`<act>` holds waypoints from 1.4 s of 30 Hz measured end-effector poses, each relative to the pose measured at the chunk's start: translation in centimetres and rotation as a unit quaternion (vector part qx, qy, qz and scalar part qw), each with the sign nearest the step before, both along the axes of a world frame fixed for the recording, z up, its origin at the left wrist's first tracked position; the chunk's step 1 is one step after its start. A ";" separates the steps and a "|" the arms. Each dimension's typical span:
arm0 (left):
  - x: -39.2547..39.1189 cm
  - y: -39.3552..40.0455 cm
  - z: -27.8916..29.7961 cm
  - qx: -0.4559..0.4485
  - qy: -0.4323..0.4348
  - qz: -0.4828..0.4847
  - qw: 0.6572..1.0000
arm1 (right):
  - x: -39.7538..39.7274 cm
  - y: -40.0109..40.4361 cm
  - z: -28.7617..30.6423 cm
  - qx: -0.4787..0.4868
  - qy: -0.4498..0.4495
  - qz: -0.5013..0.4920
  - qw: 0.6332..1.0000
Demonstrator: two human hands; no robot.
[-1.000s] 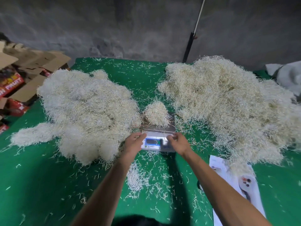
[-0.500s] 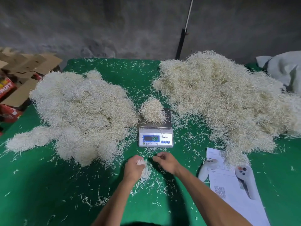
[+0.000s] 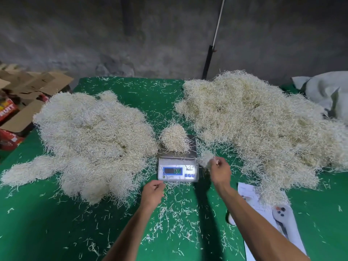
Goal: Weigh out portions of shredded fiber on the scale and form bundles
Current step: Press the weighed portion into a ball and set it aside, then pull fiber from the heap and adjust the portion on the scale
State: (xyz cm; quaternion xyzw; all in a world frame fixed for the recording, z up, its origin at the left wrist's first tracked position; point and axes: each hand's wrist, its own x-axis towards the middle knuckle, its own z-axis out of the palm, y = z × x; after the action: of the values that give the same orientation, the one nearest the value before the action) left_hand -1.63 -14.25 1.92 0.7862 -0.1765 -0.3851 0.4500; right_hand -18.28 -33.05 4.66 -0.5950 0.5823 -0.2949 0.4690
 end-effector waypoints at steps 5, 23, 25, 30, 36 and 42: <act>0.9 -3.7 1.9 -0.037 -0.043 0.012 0.998 | 1.3 -4.2 0.4 -0.082 0.223 0.091 0.967; 9.9 -23.2 3.4 -0.012 -0.245 -0.164 0.956 | 15.7 -11.8 1.0 0.074 -0.003 0.222 0.972; 9.4 -23.1 2.3 -0.009 -0.278 -0.169 0.946 | 15.3 -12.7 0.3 0.076 0.055 0.254 0.963; 8.8 -21.9 0.3 -0.020 -0.344 -0.173 0.923 | 14.1 -14.6 0.7 0.038 0.018 0.215 0.976; 8.0 -22.6 1.6 -0.029 -0.293 -0.091 0.951 | 14.1 -15.8 5.9 0.007 -0.061 0.202 0.978; 8.1 -24.4 3.8 -0.047 -0.254 -0.045 0.965 | 13.7 -15.3 10.2 -0.033 -0.120 0.208 0.970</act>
State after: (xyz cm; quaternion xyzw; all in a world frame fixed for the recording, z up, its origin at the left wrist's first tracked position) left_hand 6.47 -38.69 5.73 0.8274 -0.3378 -0.1839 0.4092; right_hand -4.55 -48.32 14.83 -0.6780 0.3753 -0.2794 0.5669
